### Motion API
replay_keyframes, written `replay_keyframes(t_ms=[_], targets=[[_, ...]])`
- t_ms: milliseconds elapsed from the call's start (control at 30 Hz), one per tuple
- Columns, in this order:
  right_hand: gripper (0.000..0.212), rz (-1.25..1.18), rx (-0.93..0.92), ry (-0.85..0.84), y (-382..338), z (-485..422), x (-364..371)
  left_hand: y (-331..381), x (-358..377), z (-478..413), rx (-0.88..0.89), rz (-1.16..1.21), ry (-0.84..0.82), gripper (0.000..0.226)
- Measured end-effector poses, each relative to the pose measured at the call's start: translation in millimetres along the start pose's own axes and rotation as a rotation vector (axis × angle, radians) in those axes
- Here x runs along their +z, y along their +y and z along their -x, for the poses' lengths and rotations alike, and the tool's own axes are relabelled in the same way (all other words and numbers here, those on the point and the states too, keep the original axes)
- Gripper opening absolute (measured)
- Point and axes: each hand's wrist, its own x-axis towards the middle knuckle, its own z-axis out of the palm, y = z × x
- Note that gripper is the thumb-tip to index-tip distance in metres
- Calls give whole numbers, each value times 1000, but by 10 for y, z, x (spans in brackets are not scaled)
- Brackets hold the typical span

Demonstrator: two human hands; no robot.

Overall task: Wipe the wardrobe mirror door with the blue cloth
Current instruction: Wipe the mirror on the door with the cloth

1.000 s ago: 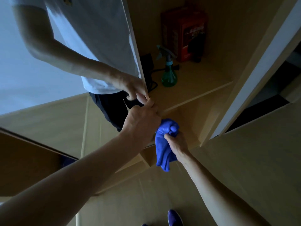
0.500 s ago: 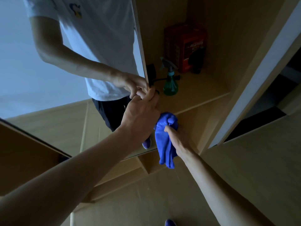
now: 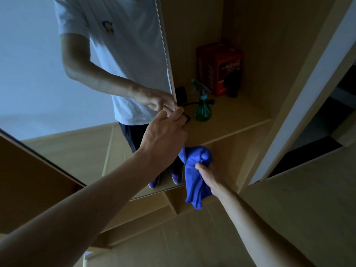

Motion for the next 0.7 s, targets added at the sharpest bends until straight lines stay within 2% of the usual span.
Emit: replay_keyframes(t_ms=[200, 333, 400, 600, 700], targets=[[31, -66, -3, -23, -138, 79, -33, 17, -95, 31, -24, -40, 10, 36], [6, -163, -161, 43, -582, 218, -205, -165, -304, -21, -106, -95, 111, 52], [11, -173, -238, 44, -809, 330, -293, -266, -411, -61, -121, -64, 147, 55], [13, -178, -330, 124, -1248, 530, -415, -353, -575, -65, -130, -31, 190, 33], [13, -123, -315, 145, -1197, 517, -385, -340, -558, -75, -132, -33, 222, 35]])
